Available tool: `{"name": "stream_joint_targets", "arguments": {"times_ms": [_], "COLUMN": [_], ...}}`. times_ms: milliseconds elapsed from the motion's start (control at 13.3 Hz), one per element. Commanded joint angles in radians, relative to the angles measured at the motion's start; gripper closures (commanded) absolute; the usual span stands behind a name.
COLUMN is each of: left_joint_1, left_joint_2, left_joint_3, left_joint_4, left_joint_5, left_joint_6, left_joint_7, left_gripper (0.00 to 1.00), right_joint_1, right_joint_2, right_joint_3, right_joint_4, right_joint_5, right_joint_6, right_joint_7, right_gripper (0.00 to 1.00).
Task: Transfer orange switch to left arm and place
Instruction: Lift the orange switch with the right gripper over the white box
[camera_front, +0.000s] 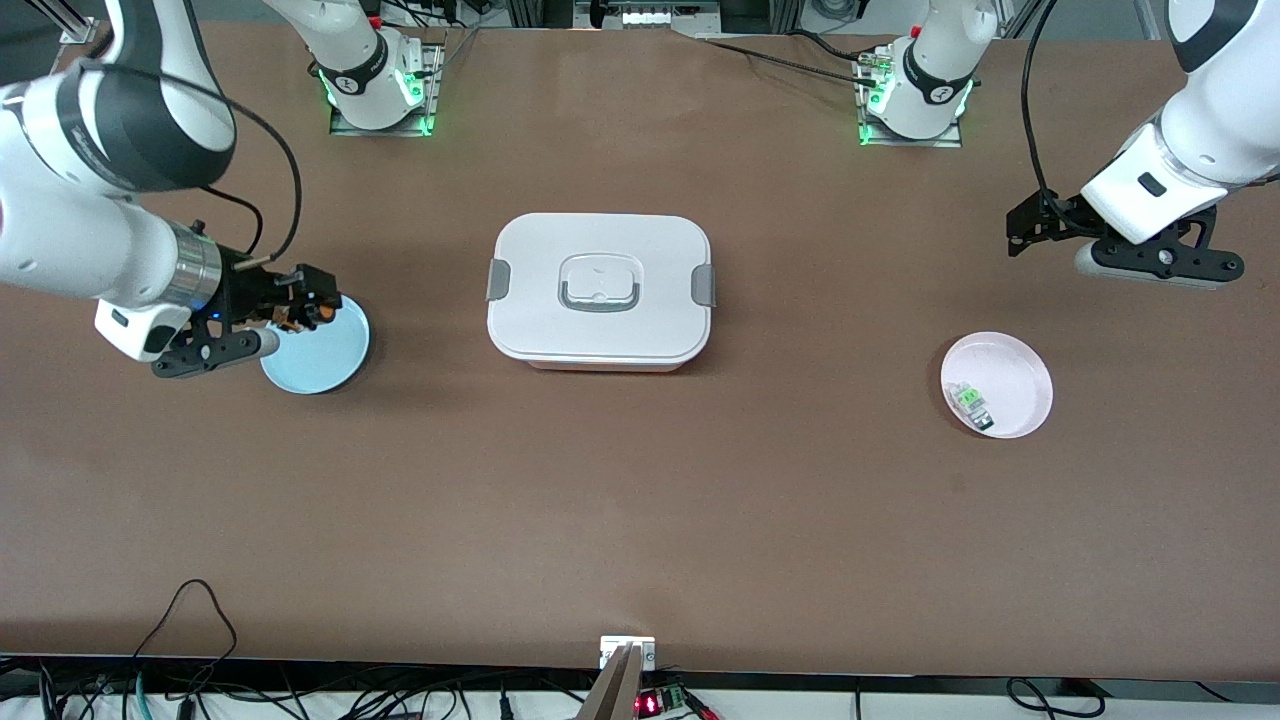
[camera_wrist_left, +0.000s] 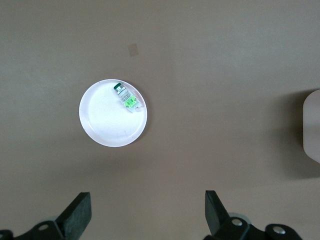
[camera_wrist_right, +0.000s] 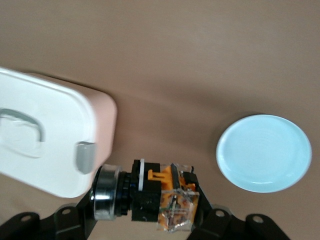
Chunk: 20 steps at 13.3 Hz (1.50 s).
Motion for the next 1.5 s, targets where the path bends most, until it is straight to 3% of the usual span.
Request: {"name": "stream_joint_targets", "arguments": {"times_ms": [0,301,902,1278,1429], "left_joint_1": [0.005,0.005,0.005,0.005,0.005], "left_joint_2": [0.002,0.002,0.002,0.002,0.011], "left_joint_3": [-0.006,-0.006,-0.006,-0.006,-0.006], "left_joint_4": [0.015,0.015,0.015,0.015,0.015], "left_joint_5": [0.006,0.006,0.005,0.0,-0.041], "left_joint_6": [-0.003,-0.005,-0.005,-0.005,-0.017], "left_joint_7": [-0.005,-0.005,-0.003,-0.002,-0.005], "left_gripper": [0.0,0.0,0.0,0.0,0.0], "right_joint_1": [-0.007,-0.007,0.002,0.042,0.042], "right_joint_2": [0.001,0.018,0.029,0.038,0.037], "right_joint_3": [0.059,0.067,0.165,0.192,0.203], "right_joint_4": [0.083,0.077,0.077,0.06,0.06], "right_joint_5": [0.103,0.368,0.424,0.43,0.477], "right_joint_6": [-0.048,-0.043,0.079,0.271,0.299], "right_joint_7": [0.016,0.003,-0.384,-0.818,-0.948], "right_gripper": [0.7,0.7,0.7,0.7,0.7]}}
